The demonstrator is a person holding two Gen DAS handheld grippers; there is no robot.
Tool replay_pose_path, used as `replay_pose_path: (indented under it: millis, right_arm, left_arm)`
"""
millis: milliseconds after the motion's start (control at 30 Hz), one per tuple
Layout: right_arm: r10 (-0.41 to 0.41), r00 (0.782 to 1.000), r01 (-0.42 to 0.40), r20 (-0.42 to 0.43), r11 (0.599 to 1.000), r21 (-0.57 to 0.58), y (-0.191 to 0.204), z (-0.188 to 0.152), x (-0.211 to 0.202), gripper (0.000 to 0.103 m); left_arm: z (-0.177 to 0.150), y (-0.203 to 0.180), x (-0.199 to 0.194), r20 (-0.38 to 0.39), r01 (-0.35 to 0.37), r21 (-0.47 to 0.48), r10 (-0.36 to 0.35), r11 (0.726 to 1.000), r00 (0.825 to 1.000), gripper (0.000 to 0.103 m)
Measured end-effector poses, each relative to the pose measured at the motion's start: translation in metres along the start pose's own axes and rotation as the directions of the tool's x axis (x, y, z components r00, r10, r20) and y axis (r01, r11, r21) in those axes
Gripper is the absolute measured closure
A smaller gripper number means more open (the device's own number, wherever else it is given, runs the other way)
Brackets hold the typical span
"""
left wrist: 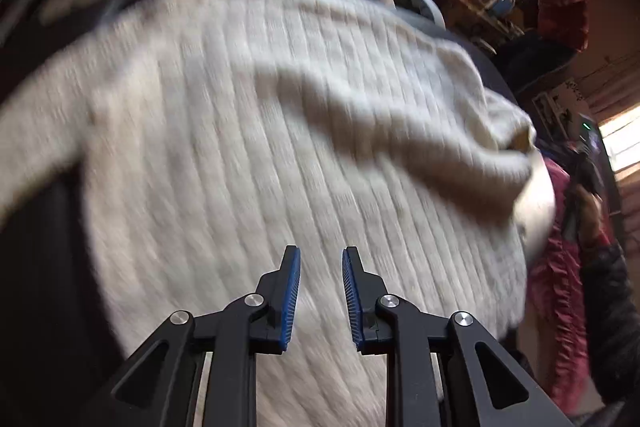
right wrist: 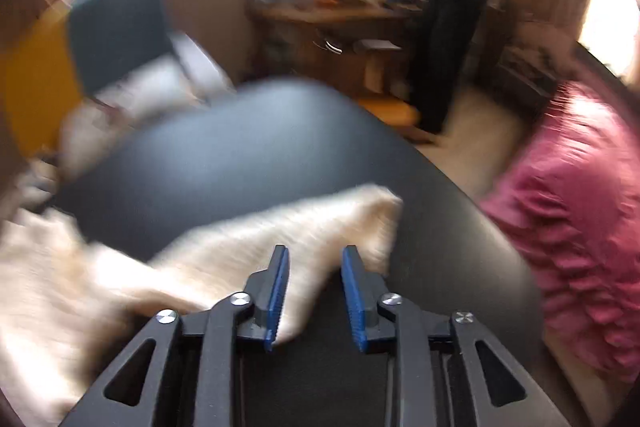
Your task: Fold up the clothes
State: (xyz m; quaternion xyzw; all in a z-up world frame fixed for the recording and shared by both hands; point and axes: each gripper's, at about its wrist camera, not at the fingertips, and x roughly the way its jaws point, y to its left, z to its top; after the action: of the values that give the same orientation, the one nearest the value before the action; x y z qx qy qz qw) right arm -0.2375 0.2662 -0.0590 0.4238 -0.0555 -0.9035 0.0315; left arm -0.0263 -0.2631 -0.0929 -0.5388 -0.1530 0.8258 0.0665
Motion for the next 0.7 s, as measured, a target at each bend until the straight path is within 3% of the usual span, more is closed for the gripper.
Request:
replay_pose_path:
  millis: [67, 100, 267, 300, 400, 500, 600, 700]
  right_arm:
    - [0.190, 0.981, -0.192, -0.031, 0.979, -0.063, 0.032, 0.013, -0.003, 0.065]
    - [0.277, 0.959, -0.283, -0.067, 0.953, -0.106, 0.054, 0.019, 0.000, 0.061]
    - [0.430, 0.853, -0.510, -0.296, 0.809, -0.292, 0.161, 0.038, 0.045, 0.055]
    - [0.426, 0.841, -0.526, -0.333, 0.787, -0.323, 0.177, 0.038, 0.053, 0.054]
    - [0.342, 0.840, -0.516, -0.421, 0.743, -0.427, 0.210, 0.031, 0.074, 0.052]
    - [0.219, 0.854, -0.474, -0.472, 0.701, -0.533, 0.230, 0.016, 0.100, 0.049]
    - [0.090, 0.847, -0.449, -0.525, 0.650, -0.613, 0.238, 0.005, 0.127, 0.049]
    - [0.085, 0.838, -0.462, -0.539, 0.637, -0.618, 0.238, -0.002, 0.134, 0.048]
  left_arm:
    - [0.034, 0.002, -0.008, 0.073, -0.038, 0.028, 0.035, 0.999, 0.997, 0.072]
    - [0.054, 0.004, -0.008, 0.114, -0.061, 0.038, 0.056, 0.997, 0.992, 0.069]
    - [0.147, 0.017, 0.019, 0.218, -0.192, 0.093, 0.168, 0.977, 0.961, 0.066]
    - [0.163, 0.018, 0.026, 0.230, -0.207, 0.109, 0.178, 0.972, 0.957, 0.066]
    - [0.196, 0.013, 0.052, 0.222, -0.244, 0.195, 0.199, 0.950, 0.955, 0.066]
    - [0.214, 0.013, 0.077, 0.182, -0.232, 0.262, 0.188, 0.937, 0.965, 0.065]
    - [0.226, 0.016, 0.101, 0.131, -0.208, 0.303, 0.175, 0.930, 0.976, 0.062]
    - [0.229, 0.018, 0.122, 0.063, -0.170, 0.339, 0.158, 0.925, 0.985, 0.054]
